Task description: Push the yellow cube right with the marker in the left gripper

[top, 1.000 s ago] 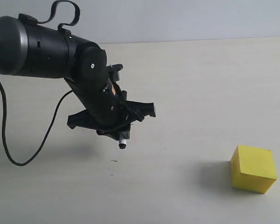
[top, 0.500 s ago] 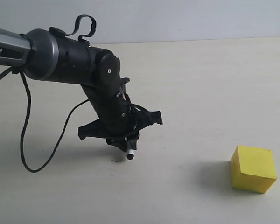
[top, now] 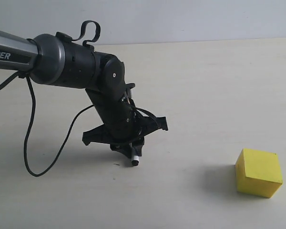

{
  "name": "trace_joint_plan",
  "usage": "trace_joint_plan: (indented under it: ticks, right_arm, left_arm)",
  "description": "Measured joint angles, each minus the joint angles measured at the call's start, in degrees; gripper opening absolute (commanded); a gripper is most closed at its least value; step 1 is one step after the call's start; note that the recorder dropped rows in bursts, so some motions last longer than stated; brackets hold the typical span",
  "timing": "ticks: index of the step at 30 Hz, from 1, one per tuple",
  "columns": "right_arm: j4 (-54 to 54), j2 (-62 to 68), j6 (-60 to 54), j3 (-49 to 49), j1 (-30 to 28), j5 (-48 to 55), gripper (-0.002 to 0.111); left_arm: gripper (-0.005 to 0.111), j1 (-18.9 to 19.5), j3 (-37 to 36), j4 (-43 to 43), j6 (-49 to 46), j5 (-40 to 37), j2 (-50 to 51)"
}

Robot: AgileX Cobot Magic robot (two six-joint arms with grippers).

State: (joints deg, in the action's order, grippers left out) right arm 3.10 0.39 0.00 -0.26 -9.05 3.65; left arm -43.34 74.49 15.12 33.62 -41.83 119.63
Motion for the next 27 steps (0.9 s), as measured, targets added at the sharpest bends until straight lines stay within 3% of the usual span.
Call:
trace_joint_plan:
  ticks: [4,27]
  right_arm:
    - [0.0,0.0,0.0,0.0,0.0,0.0,0.0]
    - [0.0,0.0,0.0,0.0,0.0,0.0,0.0]
  left_arm:
    - [0.046,0.0,0.0,0.0,-0.38,0.36,0.0]
    - [0.043,0.0,0.0,-0.5,-0.39,0.73,-0.34]
